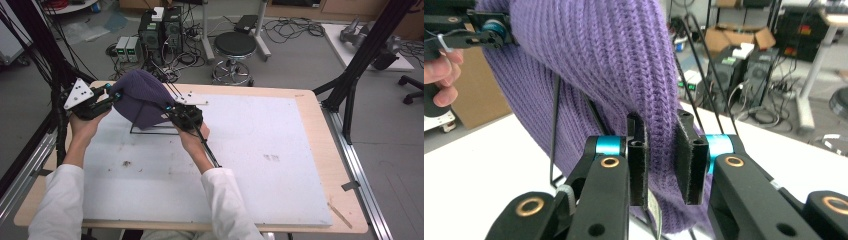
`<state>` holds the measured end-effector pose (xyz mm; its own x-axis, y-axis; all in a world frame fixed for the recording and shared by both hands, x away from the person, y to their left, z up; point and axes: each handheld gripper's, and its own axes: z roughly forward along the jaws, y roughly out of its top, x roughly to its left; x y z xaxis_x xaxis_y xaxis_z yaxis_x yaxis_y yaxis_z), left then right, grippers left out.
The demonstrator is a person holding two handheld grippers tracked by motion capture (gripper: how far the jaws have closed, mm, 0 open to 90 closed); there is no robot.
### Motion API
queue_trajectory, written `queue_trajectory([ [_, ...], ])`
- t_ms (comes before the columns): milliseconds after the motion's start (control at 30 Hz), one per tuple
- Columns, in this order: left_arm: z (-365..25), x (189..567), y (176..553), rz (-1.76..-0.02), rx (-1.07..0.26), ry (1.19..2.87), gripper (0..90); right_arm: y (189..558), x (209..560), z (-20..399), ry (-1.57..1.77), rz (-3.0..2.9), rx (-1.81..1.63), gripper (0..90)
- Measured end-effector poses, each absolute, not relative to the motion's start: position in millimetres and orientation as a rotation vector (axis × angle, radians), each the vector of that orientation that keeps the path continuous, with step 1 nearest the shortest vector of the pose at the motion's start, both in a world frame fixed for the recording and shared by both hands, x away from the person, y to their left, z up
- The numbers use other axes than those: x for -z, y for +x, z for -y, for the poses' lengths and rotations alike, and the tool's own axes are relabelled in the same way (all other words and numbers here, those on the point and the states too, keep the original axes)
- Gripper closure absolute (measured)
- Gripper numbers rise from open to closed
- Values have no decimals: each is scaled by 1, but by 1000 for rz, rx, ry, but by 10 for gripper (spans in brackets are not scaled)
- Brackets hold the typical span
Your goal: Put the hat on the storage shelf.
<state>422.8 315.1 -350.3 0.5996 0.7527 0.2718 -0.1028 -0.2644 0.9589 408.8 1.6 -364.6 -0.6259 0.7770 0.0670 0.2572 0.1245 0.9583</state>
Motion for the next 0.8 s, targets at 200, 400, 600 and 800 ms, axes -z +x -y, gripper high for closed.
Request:
queue_trajectory([
  [200, -313, 353, 422, -549, -883, 1641, 719, 410, 369, -1, 1029, -1990, -1487, 772],
  [400, -312, 354, 420, -572, -867, 1606, 678, 408, 371, 1, 1029, -1994, -1482, 646],
  [600, -315, 355, 419, -655, -839, 1541, 469, 409, 368, 16, 1054, -1936, -1517, 362],
  [800, -318, 356, 415, -691, -786, 1468, 330, 407, 361, 35, 1052, -1886, -1539, 197],
])
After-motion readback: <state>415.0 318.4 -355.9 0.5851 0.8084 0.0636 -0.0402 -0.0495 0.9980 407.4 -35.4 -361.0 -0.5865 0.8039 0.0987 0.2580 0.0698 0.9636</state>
